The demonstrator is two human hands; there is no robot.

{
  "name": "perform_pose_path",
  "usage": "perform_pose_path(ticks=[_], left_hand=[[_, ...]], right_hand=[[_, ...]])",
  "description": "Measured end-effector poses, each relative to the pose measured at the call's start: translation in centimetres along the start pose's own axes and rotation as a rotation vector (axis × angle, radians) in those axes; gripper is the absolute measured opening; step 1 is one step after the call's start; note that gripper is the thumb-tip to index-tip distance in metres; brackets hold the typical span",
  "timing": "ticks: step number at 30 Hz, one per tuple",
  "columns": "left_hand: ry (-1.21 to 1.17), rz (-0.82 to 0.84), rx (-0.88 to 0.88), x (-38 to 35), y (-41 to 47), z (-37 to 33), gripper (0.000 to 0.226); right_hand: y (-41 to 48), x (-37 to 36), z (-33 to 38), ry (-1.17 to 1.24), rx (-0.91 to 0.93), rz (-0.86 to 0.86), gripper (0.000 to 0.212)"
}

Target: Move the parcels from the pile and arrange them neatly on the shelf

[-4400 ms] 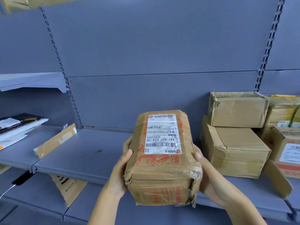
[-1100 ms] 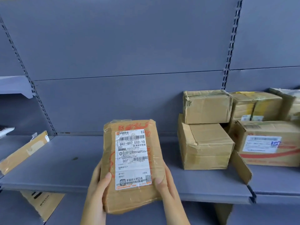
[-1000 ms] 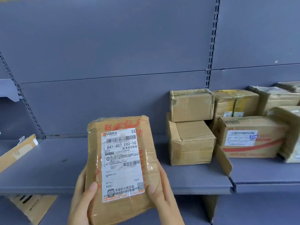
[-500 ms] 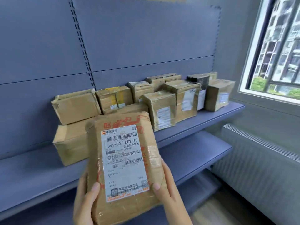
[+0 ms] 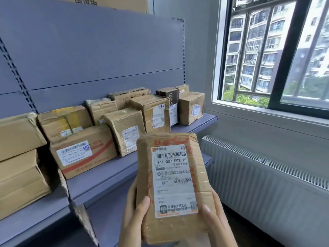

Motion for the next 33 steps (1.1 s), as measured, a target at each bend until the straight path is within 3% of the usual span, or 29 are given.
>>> perform_pose_path(ticks=[5,13,17,23,30,33], left_hand=[[0.019,-0.049,-0.008,3.4,2.3,-1.9,0.056],[0.069,-0.239,-0.233,12.5,2.8,-7.9,0.043],[0.074,-0.269,-0.292,15.5,2.5,-9.5,0.059],[0.187,-0.276,-0.326,16.7,3.2,-9.4,0.079],[0.222,-0.284,-0.339,16.9,5.3,-7.8,0.081],[0.272,-0.297,-0.32,17.1,6.3,-7.3,0.088]], right_hand=[[4.4,-2.6,-2.4,-0.036,-0.029,0.057,0.079],[11.9,-13.4,-5.9,-0.044,-0.021,0.371,0.086],[13.3,-17.4,-8.5,0.033,-0.057,0.449,0.082],[15.3,-18.2,-10.9,0.021,-0.107,0.427,0.062],[16.2,-17.3,-10.4,-0.044,-0.02,0.496,0.075],[17.2,-17.1,-10.5,-0.075,-0.011,0.519,0.094]])
Point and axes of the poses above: each hand's wrist, its own y-axis towards the middle knuckle, its own x-axis out of the back of the hand, z = x × y, the point moved 6 cm from there along y, towards the middle knuckle, and after that the axes turned 9 degrees about z, right-handed, at the moved point
